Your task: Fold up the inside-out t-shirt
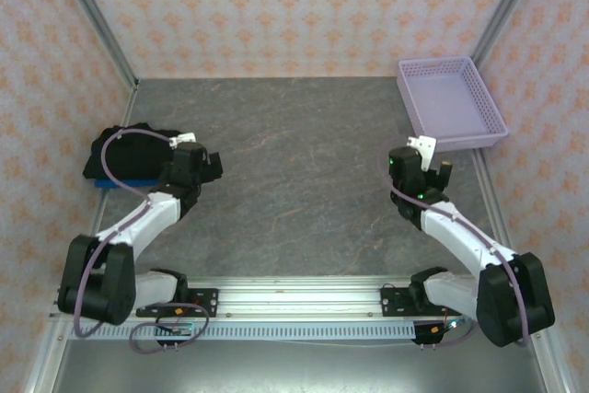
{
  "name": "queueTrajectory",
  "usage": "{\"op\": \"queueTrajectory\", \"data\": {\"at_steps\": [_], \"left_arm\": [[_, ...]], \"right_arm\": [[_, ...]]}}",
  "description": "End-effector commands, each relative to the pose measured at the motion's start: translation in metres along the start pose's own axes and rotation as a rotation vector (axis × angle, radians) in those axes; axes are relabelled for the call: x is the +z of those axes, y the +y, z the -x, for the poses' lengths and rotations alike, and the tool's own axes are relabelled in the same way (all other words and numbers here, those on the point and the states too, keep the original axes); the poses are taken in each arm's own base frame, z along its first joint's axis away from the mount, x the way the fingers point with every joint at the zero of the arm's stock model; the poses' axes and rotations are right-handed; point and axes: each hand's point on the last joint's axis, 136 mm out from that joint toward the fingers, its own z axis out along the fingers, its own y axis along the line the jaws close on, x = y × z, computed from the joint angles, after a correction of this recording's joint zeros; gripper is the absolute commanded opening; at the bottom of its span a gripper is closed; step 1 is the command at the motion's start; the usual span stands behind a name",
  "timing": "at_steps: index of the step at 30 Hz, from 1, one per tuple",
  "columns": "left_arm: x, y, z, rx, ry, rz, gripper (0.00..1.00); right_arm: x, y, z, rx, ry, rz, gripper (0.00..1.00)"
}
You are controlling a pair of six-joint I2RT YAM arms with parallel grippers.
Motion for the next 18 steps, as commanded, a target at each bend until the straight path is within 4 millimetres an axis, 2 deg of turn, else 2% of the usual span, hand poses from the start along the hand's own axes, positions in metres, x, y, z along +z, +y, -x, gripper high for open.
{"op": "queueTrajectory", "data": {"at_steps": [1, 5, 8, 9, 12, 18], "left_arm": [[0.002, -0.008, 0.054, 0.08, -0.193, 0.034, 1.0], [0.0, -0.019, 0.06, 0.116, -0.285, -0.032, 1.0], [0.007, -0.013, 0.062, 0.116, -0.256, -0.014, 1.0], [0.007, -0.01, 0.061, 0.126, -0.27, -0.004, 1.0], [0.007, 0.006, 0.05, 0.113, -0.252, 0.034, 1.0], [0.024, 0.01, 0.019, 0.056, -0.287, -0.011, 1.0]], "right_arm": [[0.007, -0.013, 0.019, 0.106, -0.143, -0.022, 0.99], [0.025, -0.014, -0.002, 0.149, -0.138, 0.025, 0.99], [0.037, -0.013, -0.014, 0.186, -0.131, 0.063, 0.99], [0.038, -0.009, -0.012, 0.19, -0.129, 0.089, 0.99], [0.044, 0.001, -0.009, 0.189, -0.146, 0.135, 0.99], [0.059, 0.023, -0.006, 0.219, -0.146, 0.231, 0.99]]}}
